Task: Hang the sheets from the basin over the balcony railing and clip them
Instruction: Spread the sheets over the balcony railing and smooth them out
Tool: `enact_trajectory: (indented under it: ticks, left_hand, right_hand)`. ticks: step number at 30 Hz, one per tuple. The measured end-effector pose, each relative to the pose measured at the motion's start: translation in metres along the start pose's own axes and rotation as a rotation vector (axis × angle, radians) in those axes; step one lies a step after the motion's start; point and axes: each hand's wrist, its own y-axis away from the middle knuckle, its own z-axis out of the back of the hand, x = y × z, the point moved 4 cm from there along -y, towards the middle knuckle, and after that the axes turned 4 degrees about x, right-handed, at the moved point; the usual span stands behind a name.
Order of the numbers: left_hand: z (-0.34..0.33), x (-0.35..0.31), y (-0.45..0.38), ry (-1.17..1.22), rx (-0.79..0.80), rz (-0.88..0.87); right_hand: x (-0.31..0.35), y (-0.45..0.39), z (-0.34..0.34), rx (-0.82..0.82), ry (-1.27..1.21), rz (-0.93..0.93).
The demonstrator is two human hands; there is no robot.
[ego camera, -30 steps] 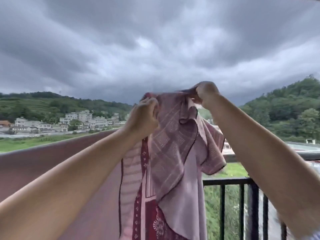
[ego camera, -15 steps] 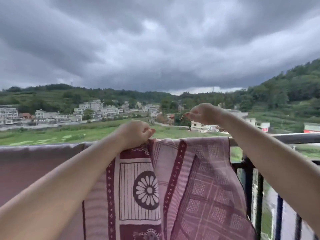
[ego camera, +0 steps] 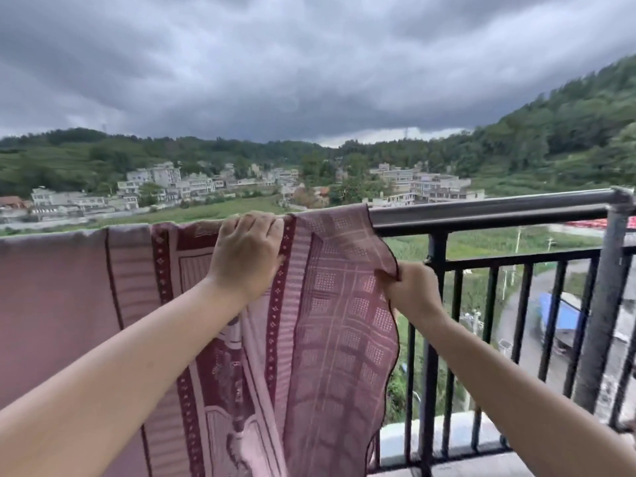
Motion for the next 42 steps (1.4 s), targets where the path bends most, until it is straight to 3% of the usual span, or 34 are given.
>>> enact_trajectory:
  ticks: [5, 11, 13, 15, 16, 18, 20, 22, 25, 27, 30, 36, 42]
  left_hand:
    - [0.015, -0.030, -0.040, -0.114, -0.127, 0.050]
    - [0.034, -0.083, -0.155, 0.128, -0.259, 0.278]
    - [0.025, -0.098, -0.195, 0.210, -0.217, 0.307]
    - [0.008, -0.118, -0.219, 0.328, -0.063, 0.239]
    - [-0.004, -0.129, -0.224, 0.366, 0.084, 0.191]
    - [-0.032, -0.146, -0.219, 0.326, 0.478, 0.120]
    - [-0.046, -0.150, -0.206, 0.231, 0.716, 0.094]
    - [-0.034, -0.149, -0.198, 0.291, 0.601, 0.100]
    - [0.001, -0.156, -0.180, 0.438, 0.156, 0.059]
    - [0.014, -0.172, -0.160, 0.484, 0.083, -0.076]
    - [0.007, -0.198, -0.135, 0.283, 0.030, -0.229]
    - [0.003, -0.217, -0.120, 0.103, -0.298, -0.130]
    - [0.008, -0.237, -0.122, 0.037, -0.185, -0.092]
  right_hand:
    - [0.022, -0.081, 0.100, -0.278, 0.157, 0.217]
    - [0.010, -0.200, 0.147, -0.382, 0.535, 0.289]
    - [-0.007, -0.231, 0.153, -0.383, 0.595, 0.262]
    - [-0.032, -0.258, 0.152, -0.305, 0.623, 0.148]
    - [-0.048, -0.268, 0.147, -0.191, 0.628, 0.079]
    - [-0.078, -0.276, 0.131, 0.167, 0.639, -0.016]
    - [-0.096, -0.268, 0.122, 0.444, 0.593, -0.029]
    - [-0.102, -0.250, 0.127, 0.469, 0.490, 0.085]
    - [-0.107, -0.203, 0.151, 0.280, 0.293, 0.255]
    - [-0.121, -0.165, 0.166, 0.060, 0.318, 0.332]
    - [-0.143, -0.108, 0.165, -0.134, 0.451, 0.275]
    - [-0.162, -0.089, 0.137, -0.136, 0.218, 0.121]
    - [-0.170, -0.114, 0.168, 0.057, -0.251, -0.060]
